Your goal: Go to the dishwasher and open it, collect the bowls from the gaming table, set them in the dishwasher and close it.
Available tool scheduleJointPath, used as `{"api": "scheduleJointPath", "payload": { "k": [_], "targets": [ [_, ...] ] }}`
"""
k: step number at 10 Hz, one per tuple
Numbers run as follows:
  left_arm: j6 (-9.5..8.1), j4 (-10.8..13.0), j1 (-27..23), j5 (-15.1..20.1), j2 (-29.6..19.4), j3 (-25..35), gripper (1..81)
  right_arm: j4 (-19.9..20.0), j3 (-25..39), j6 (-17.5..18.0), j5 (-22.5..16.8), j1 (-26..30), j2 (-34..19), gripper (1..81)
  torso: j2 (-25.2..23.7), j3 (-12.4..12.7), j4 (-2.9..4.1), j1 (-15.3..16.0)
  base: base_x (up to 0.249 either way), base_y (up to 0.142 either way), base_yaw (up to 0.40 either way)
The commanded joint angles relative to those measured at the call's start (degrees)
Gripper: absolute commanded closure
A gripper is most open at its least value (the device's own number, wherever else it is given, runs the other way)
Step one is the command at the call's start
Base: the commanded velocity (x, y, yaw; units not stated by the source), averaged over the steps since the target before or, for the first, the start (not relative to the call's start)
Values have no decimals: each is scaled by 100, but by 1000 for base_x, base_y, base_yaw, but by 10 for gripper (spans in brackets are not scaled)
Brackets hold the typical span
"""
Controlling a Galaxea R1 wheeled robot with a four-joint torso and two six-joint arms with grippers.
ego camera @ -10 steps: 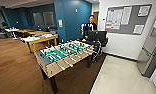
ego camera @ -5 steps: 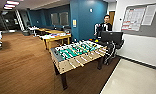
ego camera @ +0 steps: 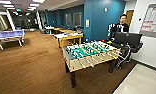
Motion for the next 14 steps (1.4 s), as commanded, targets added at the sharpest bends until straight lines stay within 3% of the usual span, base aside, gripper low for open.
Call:
{"api": "scheduleJointPath", "payload": {
  "k": [1,14],
  "targets": [
    [58,52,-243,301,-7,-24,10,-39,-7,-22,-315,251,-6,10,0,0,0,0,0,0,356],
    [58,43,-225,309,-16,-42,10,-48,28,-22,-315,233,12,10,0,0,0,-2,0,0,320]
  ]
}}
